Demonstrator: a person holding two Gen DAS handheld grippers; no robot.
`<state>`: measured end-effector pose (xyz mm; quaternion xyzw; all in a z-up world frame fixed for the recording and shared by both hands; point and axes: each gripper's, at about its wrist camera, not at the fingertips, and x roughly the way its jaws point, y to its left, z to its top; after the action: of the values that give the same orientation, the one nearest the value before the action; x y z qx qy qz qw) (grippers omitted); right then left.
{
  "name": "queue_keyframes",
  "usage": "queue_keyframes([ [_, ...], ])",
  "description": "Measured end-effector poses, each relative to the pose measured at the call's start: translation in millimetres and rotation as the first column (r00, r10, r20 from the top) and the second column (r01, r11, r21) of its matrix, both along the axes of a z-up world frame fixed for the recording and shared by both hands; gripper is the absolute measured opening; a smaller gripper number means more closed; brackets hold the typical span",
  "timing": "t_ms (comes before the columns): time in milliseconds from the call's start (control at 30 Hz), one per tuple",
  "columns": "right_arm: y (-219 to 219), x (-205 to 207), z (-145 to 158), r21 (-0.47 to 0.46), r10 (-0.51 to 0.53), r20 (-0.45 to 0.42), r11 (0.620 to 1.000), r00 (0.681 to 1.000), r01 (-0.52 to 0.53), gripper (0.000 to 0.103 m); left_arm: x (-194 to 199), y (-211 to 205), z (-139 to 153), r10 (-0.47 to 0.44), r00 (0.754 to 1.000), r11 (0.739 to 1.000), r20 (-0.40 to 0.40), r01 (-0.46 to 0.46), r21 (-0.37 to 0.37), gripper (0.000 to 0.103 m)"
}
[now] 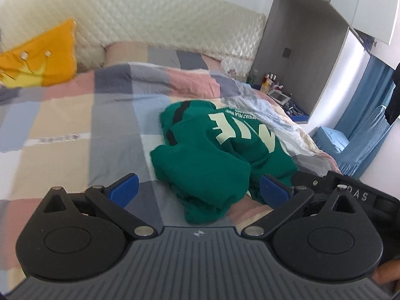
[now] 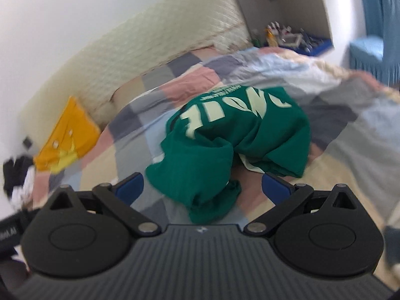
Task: Fold large clothes
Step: 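Reach both tools to the green hoodie and close on its fabric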
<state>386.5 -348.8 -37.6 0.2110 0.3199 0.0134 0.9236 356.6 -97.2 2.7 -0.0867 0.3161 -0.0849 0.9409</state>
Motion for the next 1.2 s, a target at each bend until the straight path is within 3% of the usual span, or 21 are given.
queue_keyframes([
  [100, -16.7, 37.9, -34.9, 0.081, -0.087, -0.001, 0.993, 0.996, 0.086, 0.102, 52.8, 6.4, -38.9, -0.011, 1.000, 0.999, -0.007, 0.011, -0.050, 0.103],
  [200, -32.9, 76.8, -69.0, 0.169, -0.175, -0.020, 0.970, 0.984, 0.176, 0.100, 108.2, 14.8, -85.3, -0.036, 0.998, 0.988, -0.050, 0.028, -0.151, 0.103],
  [300, -48.0, 108.1, -101.2, 0.256, -0.259, -0.043, 0.931, 0.965, 0.261, 0.100, 155.0, 23.2, -135.9, -0.079, 0.993, 0.956, -0.090, 0.050, -0.289, 0.103],
  [367, -57.7, 125.7, -123.7, 0.341, -0.322, -0.086, 0.879, 0.943, 0.332, 0.100, 181.1, 26.8, -169.4, -0.106, 0.986, 0.924, -0.132, 0.048, -0.380, 0.103],
  [467, -63.4, 149.8, -151.8, 0.413, -0.356, -0.139, 0.827, 0.924, 0.381, 0.100, 219.0, 32.3, -212.4, -0.165, 0.970, 0.834, -0.177, 0.041, -0.550, 0.103],
  [533, -61.8, 163.4, -167.6, 0.455, -0.345, -0.168, 0.804, 0.923, 0.383, 0.100, 234.5, 33.1, -229.9, -0.187, 0.962, 0.782, -0.200, 0.023, -0.622, 0.103],
  [667, -60.1, 171.3, -189.8, 0.481, -0.393, -0.237, 0.747, 0.889, 0.459, 0.101, 258.0, 31.4, -251.6, -0.221, 0.943, 0.711, -0.249, -0.019, -0.703, 0.103],
  [733, -65.5, 176.8, -202.4, 0.545, -0.410, -0.255, 0.687, 0.876, 0.480, 0.101, 269.6, 32.6, -255.8, -0.229, 0.935, 0.683, -0.272, -0.044, -0.729, 0.103],
  [800, -69.5, 184.6, -206.9, 0.559, -0.414, -0.249, 0.677, 0.876, 0.479, 0.101, 274.9, 36.5, -257.2, -0.219, 0.935, 0.659, -0.280, -0.070, -0.749, 0.097],
  [833, -69.8, 185.9, -206.6, 0.562, -0.421, -0.238, 0.676, 0.875, 0.478, 0.101, 276.8, 38.6, -257.2, -0.211, 0.932, 0.651, -0.293, -0.090, -0.754, 0.088],
  [900, -68.4, 185.9, -206.1, 0.591, -0.422, -0.213, 0.662, 0.881, 0.460, 0.090, 281.2, 40.2, -259.4, -0.203, 0.929, 0.635, -0.309, -0.115, -0.764, 0.076],
  [933, -67.5, 186.7, -204.3, 0.605, -0.414, -0.197, 0.662, 0.889, 0.442, 0.076, 283.4, 40.0, -259.7, -0.202, 0.931, 0.638, -0.305, -0.112, -0.762, 0.066],
  [1000, -64.2, 185.1, -198.1, 0.591, -0.409, -0.175, 0.684, 0.896, 0.428, 0.060, 285.5, 43.9, -255.3, -0.201, 0.934, 0.634, -0.297, -0.107, -0.766, 0.049],
  [1033, -63.8, 185.6, -193.7, 0.587, -0.403, -0.160, 0.695, 0.901, 0.415, 0.039, 285.6, 44.5, -253.4, -0.198, 0.937, 0.624, -0.289, -0.107, -0.774, 0.038],
  [1067, -63.3, 186.4, -188.9, 0.582, -0.392, -0.149, 0.708, 0.908, 0.401, 0.026, 281.6, 45.9, -248.1, -0.192, 0.941, 0.620, -0.279, -0.104, -0.778, 0.028],
  [1200, -63.2, 181.1, -165.6, 0.573, -0.344, -0.102, 0.747, 0.933, 0.338, 0.015, 264.2, 54.4, -218.3, -0.138, 0.966, 0.647, -0.220, -0.081, -0.758, 0.016],
])
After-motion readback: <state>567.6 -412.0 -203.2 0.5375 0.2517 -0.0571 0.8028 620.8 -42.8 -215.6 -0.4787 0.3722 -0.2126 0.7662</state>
